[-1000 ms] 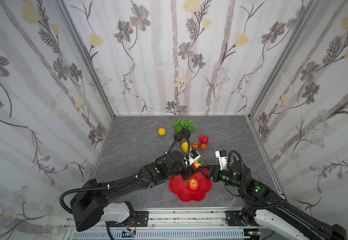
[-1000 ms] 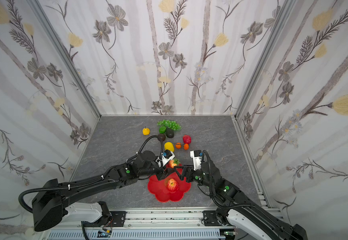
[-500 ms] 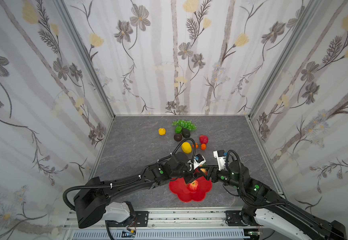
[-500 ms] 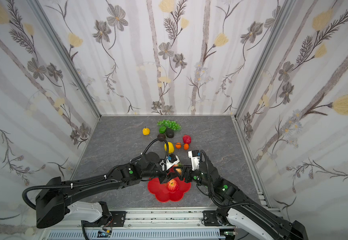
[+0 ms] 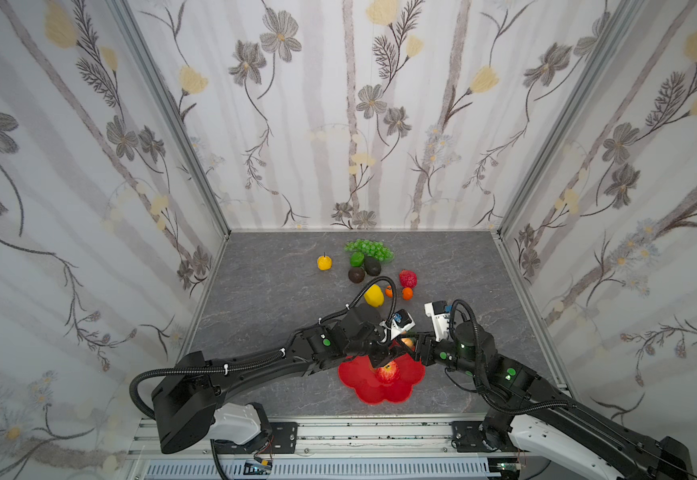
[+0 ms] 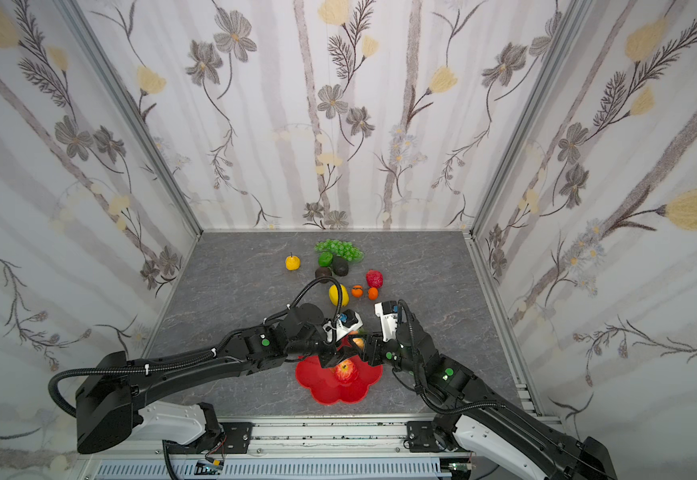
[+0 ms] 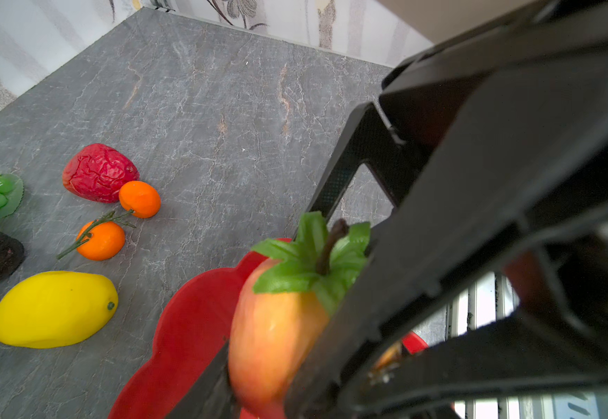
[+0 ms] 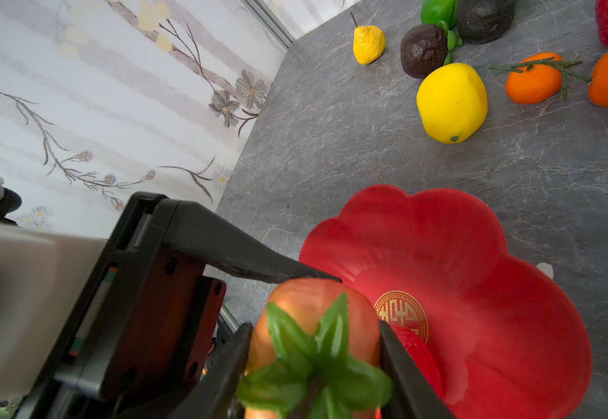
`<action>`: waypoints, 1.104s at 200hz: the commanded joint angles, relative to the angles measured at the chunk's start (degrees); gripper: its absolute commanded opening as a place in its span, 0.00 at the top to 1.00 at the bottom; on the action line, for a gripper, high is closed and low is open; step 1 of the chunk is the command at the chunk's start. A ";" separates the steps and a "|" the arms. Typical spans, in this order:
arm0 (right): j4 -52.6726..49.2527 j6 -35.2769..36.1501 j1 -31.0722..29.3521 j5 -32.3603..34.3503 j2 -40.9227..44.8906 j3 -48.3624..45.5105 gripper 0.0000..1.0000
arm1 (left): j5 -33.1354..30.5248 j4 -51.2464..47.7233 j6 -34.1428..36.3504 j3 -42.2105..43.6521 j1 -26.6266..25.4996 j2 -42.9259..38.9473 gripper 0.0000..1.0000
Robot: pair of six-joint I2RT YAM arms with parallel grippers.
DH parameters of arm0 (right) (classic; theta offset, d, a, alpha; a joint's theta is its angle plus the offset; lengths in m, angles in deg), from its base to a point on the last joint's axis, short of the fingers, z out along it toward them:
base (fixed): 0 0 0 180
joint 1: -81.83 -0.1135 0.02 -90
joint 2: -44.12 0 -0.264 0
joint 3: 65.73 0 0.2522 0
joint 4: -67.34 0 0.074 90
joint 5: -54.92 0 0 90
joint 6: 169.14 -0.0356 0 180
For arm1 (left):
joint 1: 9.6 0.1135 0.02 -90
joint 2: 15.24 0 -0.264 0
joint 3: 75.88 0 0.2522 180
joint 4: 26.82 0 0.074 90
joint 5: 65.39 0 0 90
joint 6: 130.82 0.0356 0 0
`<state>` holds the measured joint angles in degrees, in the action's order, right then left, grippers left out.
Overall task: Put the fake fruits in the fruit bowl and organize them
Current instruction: 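Grasp the peach with the right gripper while the left gripper releases it, then lower the peach into the bowl with the right gripper and open it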
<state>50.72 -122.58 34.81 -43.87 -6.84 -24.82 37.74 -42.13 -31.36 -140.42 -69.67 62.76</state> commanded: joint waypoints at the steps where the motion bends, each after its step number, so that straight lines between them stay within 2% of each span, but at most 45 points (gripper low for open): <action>1: -0.03 0.46 -0.08 1.59 -0.20 0.42 0.58 | 0.41 0.81 0.59 -0.63 -0.11 0.23 0.44; 47: 0.04 0.51 -0.08 3.17 -0.71 0.26 0.66 | 1.37 2.49 -1.45 0.32 -0.10 0.19 0.38; 66: -0.12 0.37 -1.84 4.68 -0.89 0.09 0.68 | 0.97 4.24 -2.23 1.63 -0.06 -0.57 0.34; 159: -0.92 0.20 -2.62 9.26 -2.38 -1.08 0.71 | -3.93 10.59 -6.89 10.73 1.12 -5.60 0.13; 200: -1.21 0.20 -3.54 11.03 -4.94 -1.32 0.72 | -8.18 11.75 -10.14 17.39 4.02 -15.46 0.05; 221: -1.10 0.02 -4.67 10.78 -6.87 -1.16 0.72 | -13.21 11.99 -12.08 20.37 5.82 -21.12 0.02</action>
<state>48.80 -122.14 31.05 -34.24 -12.11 -26.11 30.81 -32.90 -40.24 -122.41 -65.30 46.15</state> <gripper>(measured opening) 0.469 0.970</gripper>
